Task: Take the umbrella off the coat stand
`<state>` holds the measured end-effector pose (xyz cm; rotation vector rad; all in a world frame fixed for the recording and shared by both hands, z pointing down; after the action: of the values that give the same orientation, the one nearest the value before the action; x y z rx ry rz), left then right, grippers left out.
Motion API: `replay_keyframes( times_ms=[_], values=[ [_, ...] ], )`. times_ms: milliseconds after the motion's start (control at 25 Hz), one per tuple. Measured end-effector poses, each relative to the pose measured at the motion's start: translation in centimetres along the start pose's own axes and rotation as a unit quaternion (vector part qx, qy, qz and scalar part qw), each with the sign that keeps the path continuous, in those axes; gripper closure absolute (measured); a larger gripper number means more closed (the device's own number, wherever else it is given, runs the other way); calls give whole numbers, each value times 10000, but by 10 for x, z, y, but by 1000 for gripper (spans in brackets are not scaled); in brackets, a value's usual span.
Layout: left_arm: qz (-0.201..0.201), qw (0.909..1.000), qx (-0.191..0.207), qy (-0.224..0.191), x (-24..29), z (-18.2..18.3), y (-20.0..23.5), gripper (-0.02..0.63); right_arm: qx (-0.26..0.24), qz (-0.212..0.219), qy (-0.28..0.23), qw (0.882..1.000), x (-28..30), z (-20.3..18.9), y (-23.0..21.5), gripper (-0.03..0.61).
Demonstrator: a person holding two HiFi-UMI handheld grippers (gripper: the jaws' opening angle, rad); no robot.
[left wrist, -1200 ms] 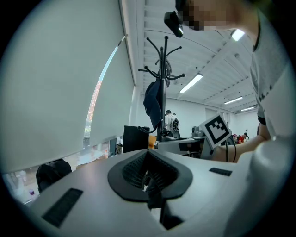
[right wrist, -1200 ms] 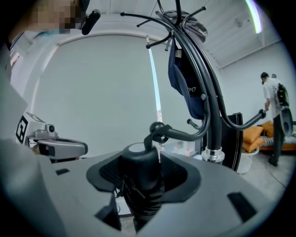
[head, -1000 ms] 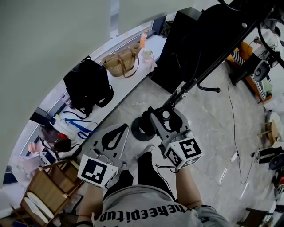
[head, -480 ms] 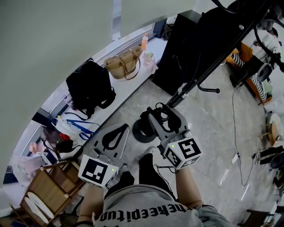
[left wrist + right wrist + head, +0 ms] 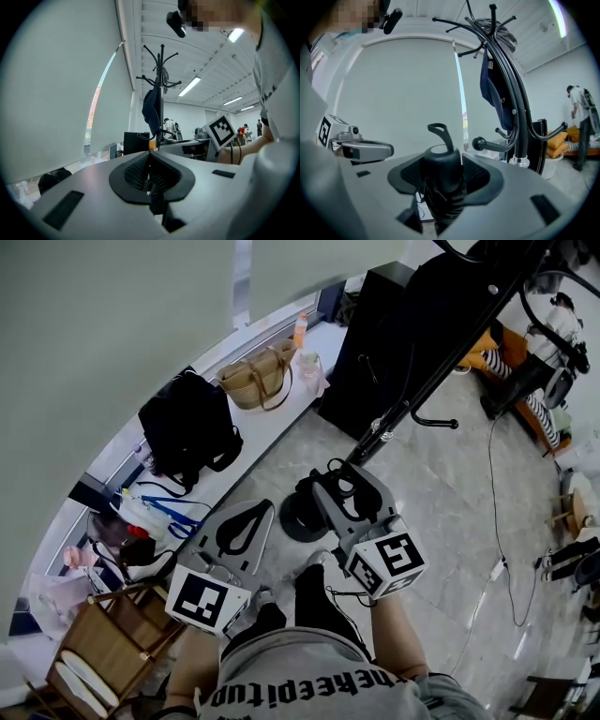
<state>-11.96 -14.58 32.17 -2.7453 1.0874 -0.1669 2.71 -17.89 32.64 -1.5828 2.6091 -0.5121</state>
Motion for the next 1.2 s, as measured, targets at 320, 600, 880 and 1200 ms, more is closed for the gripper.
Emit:
replay_keyframes(
  times_ms=[320,600,880,1200],
  values=[
    [-181,9997,104,-143,-6,7,-9,598,-6,-149,-216,9997,-20,5,7,347],
    [-377,9988,155,-285,-6,13,-17,598,22,-378,-414,9984,-43,12,11,347],
    [-666,9966,189,-456,0,22,-30,598,22,-715,-576,9958,-71,18,9,348],
    [-944,9932,241,-636,15,35,-51,598,24,-1022,-813,9914,-110,29,1,348]
  ],
)
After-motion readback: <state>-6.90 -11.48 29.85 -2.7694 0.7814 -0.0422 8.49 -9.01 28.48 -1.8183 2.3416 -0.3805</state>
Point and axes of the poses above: the fingertips, and each gripper's own axes: x forward along the fingers, y to its left, z out of its top, the point moved 4 cm from there along -x, backward along the fingers, and after that the axes turned 15 degrees about x, right-handed, at the moved point
